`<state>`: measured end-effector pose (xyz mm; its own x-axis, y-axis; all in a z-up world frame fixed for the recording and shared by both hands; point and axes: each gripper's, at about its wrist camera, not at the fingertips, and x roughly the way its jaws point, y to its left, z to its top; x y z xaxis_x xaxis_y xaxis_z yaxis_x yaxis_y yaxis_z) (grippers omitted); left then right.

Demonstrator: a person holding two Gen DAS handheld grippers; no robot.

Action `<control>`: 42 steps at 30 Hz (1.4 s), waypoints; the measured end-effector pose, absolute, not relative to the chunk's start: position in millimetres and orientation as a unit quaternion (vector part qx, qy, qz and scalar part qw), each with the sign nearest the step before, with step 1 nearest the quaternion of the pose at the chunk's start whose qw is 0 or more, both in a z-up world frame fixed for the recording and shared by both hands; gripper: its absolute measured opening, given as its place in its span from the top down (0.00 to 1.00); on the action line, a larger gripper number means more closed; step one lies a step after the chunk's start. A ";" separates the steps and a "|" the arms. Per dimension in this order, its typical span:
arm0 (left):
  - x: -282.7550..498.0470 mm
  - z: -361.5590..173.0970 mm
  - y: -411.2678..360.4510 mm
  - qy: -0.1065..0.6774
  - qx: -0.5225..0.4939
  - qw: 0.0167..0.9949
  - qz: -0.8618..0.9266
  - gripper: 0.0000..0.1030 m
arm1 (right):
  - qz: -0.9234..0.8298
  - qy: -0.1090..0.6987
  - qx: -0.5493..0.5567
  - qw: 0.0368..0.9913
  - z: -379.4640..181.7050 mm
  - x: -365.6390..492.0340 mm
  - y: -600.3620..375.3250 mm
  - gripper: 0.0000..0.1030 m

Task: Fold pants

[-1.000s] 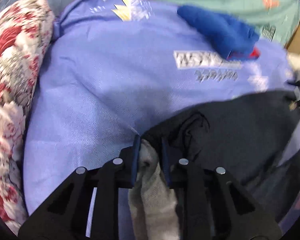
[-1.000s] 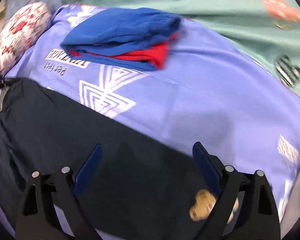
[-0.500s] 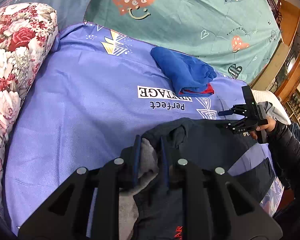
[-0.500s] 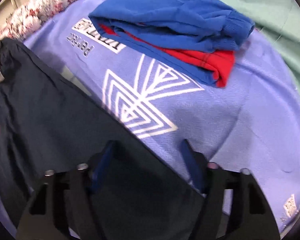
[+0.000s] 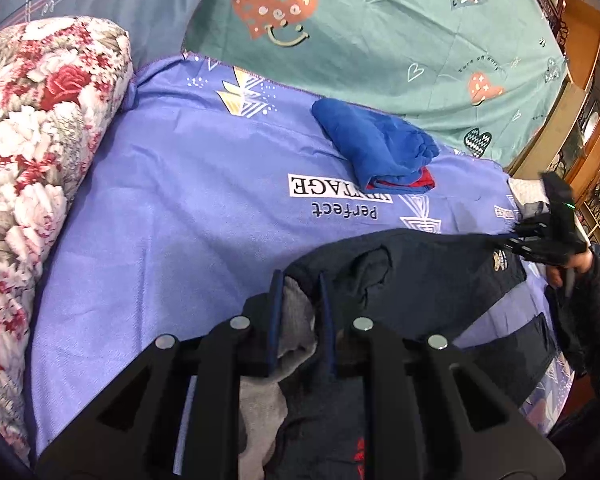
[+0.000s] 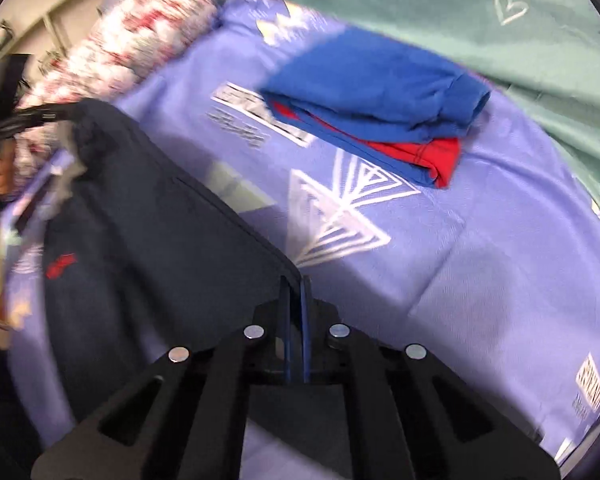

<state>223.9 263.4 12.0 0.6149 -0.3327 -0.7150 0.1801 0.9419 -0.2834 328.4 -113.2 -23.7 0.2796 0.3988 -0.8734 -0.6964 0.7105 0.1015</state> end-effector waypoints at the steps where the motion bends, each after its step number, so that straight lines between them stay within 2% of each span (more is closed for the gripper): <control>1: 215.6 17.4 263.3 0.411 -0.090 0.895 -0.148 0.84 | 0.359 0.480 -0.145 0.787 -10.0 306.4 -118.9 0.96; 5: 181.8 28.9 257.7 0.404 -0.073 0.898 -0.160 0.84 | 0.390 0.454 -0.123 0.791 18.9 233.6 -141.4 0.96; 10: 137.1 25.5 258.5 0.411 -0.059 0.897 -0.150 0.84 | 0.417 0.466 -0.091 0.775 10.0 160.5 -148.1 0.96; 18: 105.7 -54.1 280.1 0.500 -0.134 0.851 -0.090 0.74 | 0.439 0.534 -0.065 0.720 -69.8 109.7 -118.6 0.96; 19: 103.2 -60.5 280.8 0.509 -0.135 0.847 -0.075 0.64 | 0.436 0.540 -0.066 0.717 -75.8 108.1 -115.6 0.96; 20: 100.8 -66.3 282.9 0.517 -0.136 0.844 -0.055 0.47 | 0.432 0.546 -0.069 0.714 -82.7 107.3 -111.9 0.96; 22: 96.6 -70.4 287.1 0.521 -0.133 0.843 -0.021 0.30 | 0.424 0.554 -0.072 0.713 -91.1 108.3 -108.4 0.94; 24: 90.2 -68.9 292.6 0.522 -0.143 0.841 -0.003 0.24 | 0.429 0.561 -0.047 0.707 -92.1 111.1 -111.4 0.91; 26: 85.0 -65.5 297.6 0.523 -0.156 0.838 0.006 0.17 | 0.431 0.564 -0.031 0.704 -90.7 114.2 -118.5 0.81; 27: 81.4 -61.9 299.8 0.521 -0.165 0.837 0.012 0.16 | 0.435 0.564 -0.023 0.702 -88.9 113.0 -120.4 0.65; 28: 80.0 -59.1 299.8 0.520 -0.171 0.837 0.011 0.15 | 0.435 0.558 -0.016 0.707 -85.2 111.1 -123.1 0.58; 34: 87.1 -50.0 283.6 0.535 -0.202 0.821 -0.015 0.14 | 0.395 0.506 0.042 0.766 -55.1 103.4 -166.1 0.58; 42: 115.5 -82.8 266.3 0.562 -0.262 0.784 -0.011 0.18 | 0.294 0.472 0.114 0.823 -40.2 96.7 -236.7 0.56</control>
